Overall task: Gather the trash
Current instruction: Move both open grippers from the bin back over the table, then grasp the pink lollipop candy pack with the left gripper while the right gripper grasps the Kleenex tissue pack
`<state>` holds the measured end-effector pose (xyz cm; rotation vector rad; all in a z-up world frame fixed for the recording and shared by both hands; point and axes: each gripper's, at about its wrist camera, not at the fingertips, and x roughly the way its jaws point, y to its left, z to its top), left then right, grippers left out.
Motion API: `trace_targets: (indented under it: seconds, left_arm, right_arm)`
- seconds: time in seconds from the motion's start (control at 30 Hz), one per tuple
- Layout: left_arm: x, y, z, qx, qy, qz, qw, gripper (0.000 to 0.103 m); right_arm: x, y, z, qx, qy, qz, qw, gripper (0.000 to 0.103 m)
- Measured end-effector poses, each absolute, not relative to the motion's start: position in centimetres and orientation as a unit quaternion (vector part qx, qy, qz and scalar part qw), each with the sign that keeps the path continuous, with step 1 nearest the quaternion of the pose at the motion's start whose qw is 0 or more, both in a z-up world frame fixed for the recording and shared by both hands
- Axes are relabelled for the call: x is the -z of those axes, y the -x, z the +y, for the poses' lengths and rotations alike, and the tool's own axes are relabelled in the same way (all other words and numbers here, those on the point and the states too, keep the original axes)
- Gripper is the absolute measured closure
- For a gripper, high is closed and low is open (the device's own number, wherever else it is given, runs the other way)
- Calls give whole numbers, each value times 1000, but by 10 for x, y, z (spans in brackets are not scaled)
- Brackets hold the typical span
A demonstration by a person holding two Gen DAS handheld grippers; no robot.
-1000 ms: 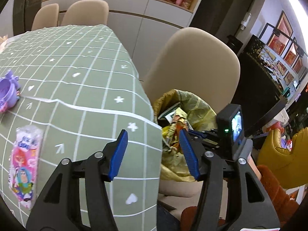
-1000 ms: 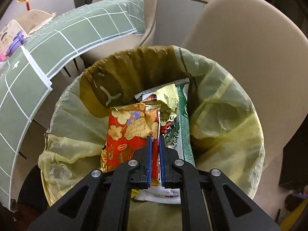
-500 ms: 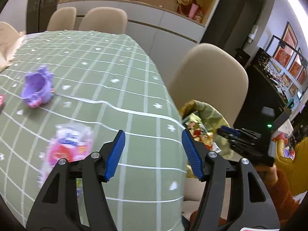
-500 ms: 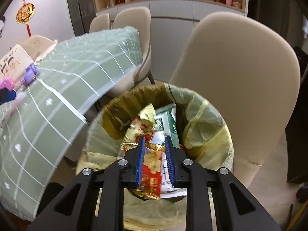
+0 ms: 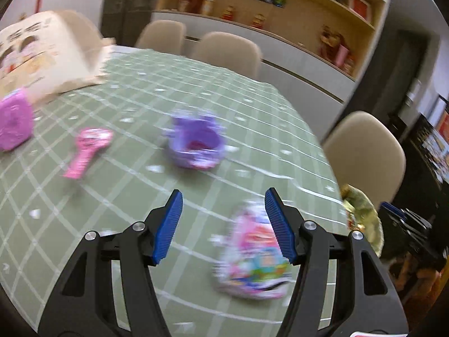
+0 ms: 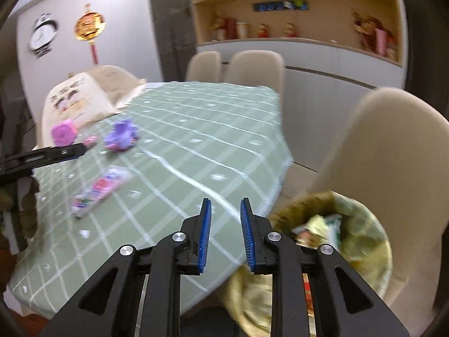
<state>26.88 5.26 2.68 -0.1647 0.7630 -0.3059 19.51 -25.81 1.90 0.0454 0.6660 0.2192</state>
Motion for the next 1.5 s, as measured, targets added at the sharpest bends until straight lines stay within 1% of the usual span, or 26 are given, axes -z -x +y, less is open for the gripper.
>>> trace_targets:
  seconds: [0.27,0.5,0.63,0.77,0.8,0.87,0.9,0.93,0.97,1.03,1.13,1.43,1.47,1.5]
  left_arm:
    - [-17,-280,122,81,102,376,917,45]
    - [-11,-318,159,31,102,376,921,45]
    - [-6,-351,167,7,90,388,917,45]
    - [1,-374,159,14,62,410,910,45]
    - [3,-378,154,19,49,413,909,45]
    - [5,-382,146,23,32,416,908,45]
    - [5,-381,143,23,23,416,909,47]
    - [5,-380,139,25,16,415,910,58]
    - [5,-378,136,28,9,414,910,59]
    - [3,-372,133,30,1,412,911,77]
    - [-2,-355,129,46,0,413,910,87]
    - [-6,-291,113,113,8,411,904,88]
    - [-6,-289,113,117,13,411,904,87]
    - [-6,-286,116,121,19,410,904,82]
  right_arm:
    - [-12,-207,-200,-161,-7,335,928,81]
    - [-7,-212,-172,-192,-15,339,921,81]
    - [-5,-213,-163,-197,-10,345,918,81]
    - [-6,-211,-161,-197,-12,345,918,80]
    - [-6,-212,-162,-196,-15,347,917,79]
    - [-5,-213,-163,-194,-21,352,916,70]
    - [-5,-214,-164,-195,-23,354,914,65]
    - [-5,-215,-163,-197,-24,357,913,65]
    - [-4,-215,-163,-199,-24,358,912,65]
    - [-3,-216,-158,-202,-19,362,910,65]
    - [-3,-216,-149,-209,-11,364,907,65]
    - [-1,-227,-118,-223,8,369,902,65]
    - [-1,-231,-116,-220,7,370,903,65]
    - [0,-235,-116,-215,4,372,903,65]
